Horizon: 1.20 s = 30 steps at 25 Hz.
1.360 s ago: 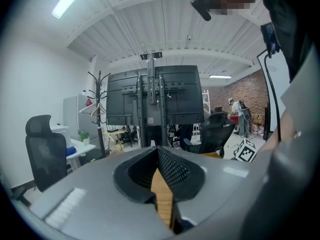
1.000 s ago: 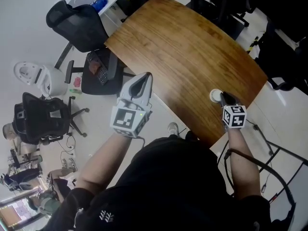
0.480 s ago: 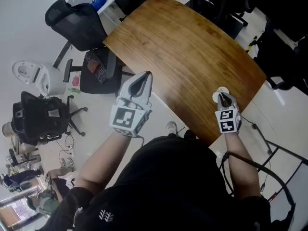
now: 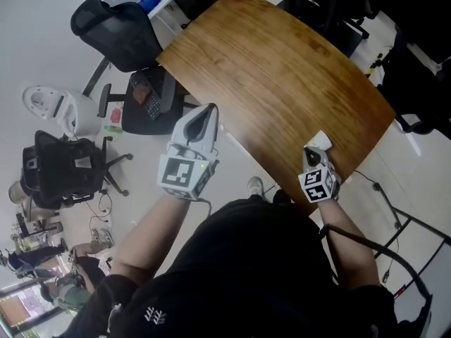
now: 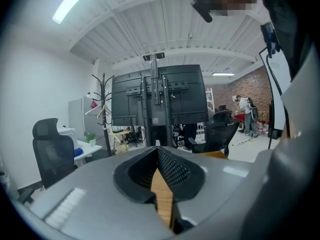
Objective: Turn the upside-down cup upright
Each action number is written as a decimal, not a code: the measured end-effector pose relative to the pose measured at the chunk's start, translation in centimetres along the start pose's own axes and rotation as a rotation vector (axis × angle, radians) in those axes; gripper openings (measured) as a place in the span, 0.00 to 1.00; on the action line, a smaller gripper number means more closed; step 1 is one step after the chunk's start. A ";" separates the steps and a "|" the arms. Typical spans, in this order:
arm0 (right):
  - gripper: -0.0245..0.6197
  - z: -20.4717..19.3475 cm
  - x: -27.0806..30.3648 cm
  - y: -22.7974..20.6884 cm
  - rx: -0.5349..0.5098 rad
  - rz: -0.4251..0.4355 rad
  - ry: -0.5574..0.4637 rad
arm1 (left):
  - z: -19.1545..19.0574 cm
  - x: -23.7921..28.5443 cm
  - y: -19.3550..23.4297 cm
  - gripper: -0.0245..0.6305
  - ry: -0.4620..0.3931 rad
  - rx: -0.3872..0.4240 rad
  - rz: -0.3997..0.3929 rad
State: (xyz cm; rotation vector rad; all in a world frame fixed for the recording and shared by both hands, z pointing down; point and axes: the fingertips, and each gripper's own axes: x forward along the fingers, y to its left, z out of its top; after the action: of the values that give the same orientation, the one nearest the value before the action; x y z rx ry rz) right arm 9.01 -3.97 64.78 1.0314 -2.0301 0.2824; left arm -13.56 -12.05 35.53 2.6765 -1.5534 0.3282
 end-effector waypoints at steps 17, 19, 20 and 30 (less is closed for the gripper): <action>0.35 -0.7 0.3 -8.0 0.463 0.150 -0.082 | 0.8 0.8 -0.6 0.04 -0.015 -0.035 -0.001; 0.27 -0.2 -0.2 -7.8 0.396 0.121 -0.097 | 1.2 0.8 -0.3 0.04 -0.019 -0.040 0.002; 0.18 0.2 -0.5 -7.7 0.351 0.102 -0.102 | 1.3 0.8 -0.2 0.04 -0.022 -0.043 0.003; 0.09 3.1 -2.5 -6.1 0.004 0.035 -0.047 | 1.7 1.2 -0.8 0.04 -0.039 -0.066 -0.029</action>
State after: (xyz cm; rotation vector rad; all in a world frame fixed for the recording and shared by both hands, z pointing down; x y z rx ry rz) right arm 12.64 -8.08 59.96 1.0149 -2.0919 0.2834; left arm -11.99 -12.88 34.17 2.6675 -1.5064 0.2215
